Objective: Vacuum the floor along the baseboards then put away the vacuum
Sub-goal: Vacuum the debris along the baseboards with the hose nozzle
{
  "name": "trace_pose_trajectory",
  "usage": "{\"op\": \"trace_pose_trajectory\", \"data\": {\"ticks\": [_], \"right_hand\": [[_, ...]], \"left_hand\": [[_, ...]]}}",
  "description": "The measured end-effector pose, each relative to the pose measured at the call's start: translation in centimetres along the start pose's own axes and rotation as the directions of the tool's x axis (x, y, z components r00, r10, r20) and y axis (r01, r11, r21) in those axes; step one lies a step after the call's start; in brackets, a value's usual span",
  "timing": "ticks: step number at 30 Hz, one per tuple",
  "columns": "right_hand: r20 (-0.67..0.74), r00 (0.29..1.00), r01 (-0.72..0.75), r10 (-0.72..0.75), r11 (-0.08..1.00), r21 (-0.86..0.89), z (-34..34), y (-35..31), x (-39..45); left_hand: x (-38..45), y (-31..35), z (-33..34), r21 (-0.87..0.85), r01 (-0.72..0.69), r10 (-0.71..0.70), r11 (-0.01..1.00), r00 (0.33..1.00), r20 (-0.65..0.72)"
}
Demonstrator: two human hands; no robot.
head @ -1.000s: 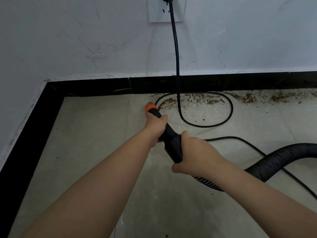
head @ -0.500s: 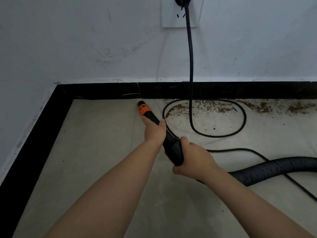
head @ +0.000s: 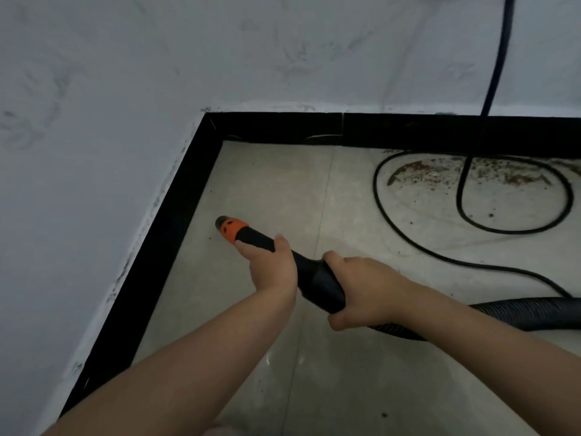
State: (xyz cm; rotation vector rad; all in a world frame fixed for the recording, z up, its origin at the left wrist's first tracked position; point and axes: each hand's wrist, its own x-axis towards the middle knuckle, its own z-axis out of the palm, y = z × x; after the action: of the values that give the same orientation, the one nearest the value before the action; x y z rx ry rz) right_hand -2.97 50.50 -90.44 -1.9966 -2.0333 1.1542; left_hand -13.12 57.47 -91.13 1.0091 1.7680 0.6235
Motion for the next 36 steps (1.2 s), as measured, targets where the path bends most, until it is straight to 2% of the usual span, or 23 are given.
{"op": "trace_pose_trajectory", "data": {"ticks": [7,13,20,28,36], "right_hand": [[0.077,0.997,0.027,-0.021,0.997,-0.075,1.7,-1.9,0.2],[-0.009,1.0,-0.014,0.014,0.999,-0.035,2.2,-2.8,3.4],[-0.061,0.997,-0.048,0.046,0.999,-0.026,2.4,-4.7,7.7],[-0.149,0.967,-0.191,0.208,0.975,0.117,1.9,-3.9,8.0],[-0.2,0.914,-0.305,0.352,0.924,0.231,0.8,-1.3,5.0]], "left_hand": [[0.3,-2.2,-2.4,0.001,0.067,-0.067,0.998,0.998,-0.01],[4.0,-0.6,-3.0,0.042,0.019,-0.022,0.999,0.998,0.055],[7.9,1.0,-4.2,0.097,-0.019,0.015,0.995,0.999,0.043],[9.0,2.8,-1.9,0.141,-0.131,0.099,0.981,0.972,0.212],[6.6,3.9,2.2,0.13,-0.169,0.108,0.977,0.919,0.38]]}}
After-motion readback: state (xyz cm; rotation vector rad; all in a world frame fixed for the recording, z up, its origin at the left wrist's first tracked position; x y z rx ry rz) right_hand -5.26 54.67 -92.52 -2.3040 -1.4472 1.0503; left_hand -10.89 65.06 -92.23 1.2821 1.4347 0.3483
